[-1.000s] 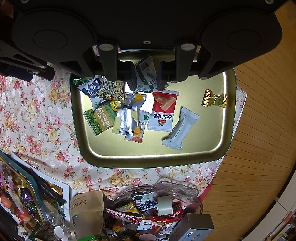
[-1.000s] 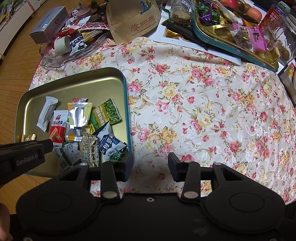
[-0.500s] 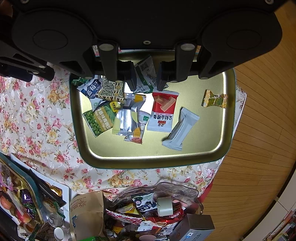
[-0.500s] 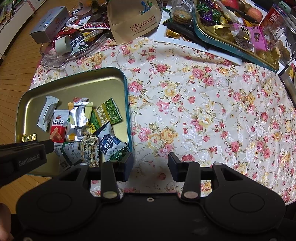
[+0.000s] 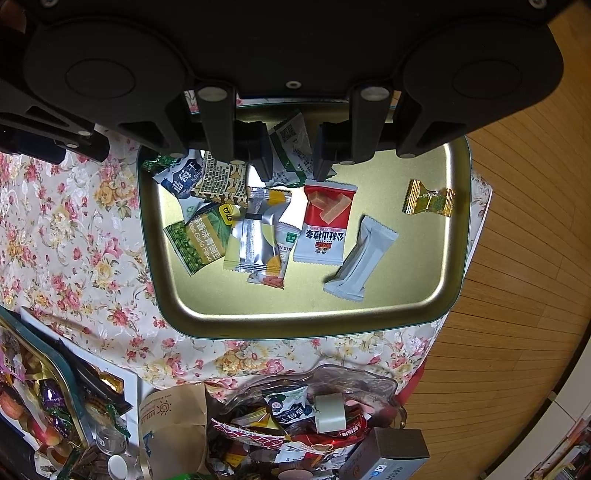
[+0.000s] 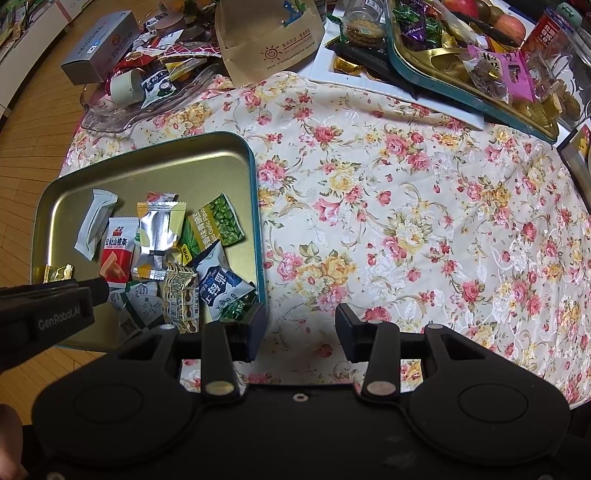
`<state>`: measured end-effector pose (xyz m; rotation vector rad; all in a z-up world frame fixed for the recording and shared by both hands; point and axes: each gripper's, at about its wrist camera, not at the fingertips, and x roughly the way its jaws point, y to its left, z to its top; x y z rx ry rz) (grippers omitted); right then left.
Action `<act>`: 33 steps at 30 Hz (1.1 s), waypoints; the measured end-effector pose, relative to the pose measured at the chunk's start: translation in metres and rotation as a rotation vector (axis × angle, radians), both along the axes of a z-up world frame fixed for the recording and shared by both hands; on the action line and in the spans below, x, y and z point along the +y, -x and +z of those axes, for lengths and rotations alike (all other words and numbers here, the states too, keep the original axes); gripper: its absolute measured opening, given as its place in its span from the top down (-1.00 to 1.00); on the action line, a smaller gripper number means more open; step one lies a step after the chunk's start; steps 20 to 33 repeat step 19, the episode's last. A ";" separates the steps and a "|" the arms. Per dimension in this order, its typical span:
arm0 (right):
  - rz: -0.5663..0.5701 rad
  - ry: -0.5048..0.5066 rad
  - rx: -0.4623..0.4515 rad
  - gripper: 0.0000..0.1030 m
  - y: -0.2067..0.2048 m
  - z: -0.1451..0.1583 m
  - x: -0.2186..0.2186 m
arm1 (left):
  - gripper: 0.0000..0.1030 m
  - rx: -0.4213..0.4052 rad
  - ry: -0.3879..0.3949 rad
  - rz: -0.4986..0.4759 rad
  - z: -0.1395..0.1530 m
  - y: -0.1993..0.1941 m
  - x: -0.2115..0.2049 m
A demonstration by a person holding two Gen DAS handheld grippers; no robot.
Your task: Organize snacks
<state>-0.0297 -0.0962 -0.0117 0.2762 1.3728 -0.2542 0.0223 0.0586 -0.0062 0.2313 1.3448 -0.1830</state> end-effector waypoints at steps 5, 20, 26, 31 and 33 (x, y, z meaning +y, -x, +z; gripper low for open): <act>0.006 0.000 -0.003 0.15 0.001 0.000 0.001 | 0.35 0.000 -0.002 0.000 0.000 0.000 0.000; 0.009 -0.002 -0.001 0.16 0.001 -0.001 0.002 | 0.35 0.002 -0.005 -0.005 -0.001 0.001 -0.001; 0.009 -0.002 -0.001 0.16 0.001 -0.001 0.002 | 0.35 0.002 -0.005 -0.005 -0.001 0.001 -0.001; 0.009 -0.002 -0.001 0.16 0.001 -0.001 0.002 | 0.35 0.002 -0.005 -0.005 -0.001 0.001 -0.001; 0.009 -0.002 -0.001 0.16 0.001 -0.001 0.002 | 0.35 0.002 -0.005 -0.005 -0.001 0.001 -0.001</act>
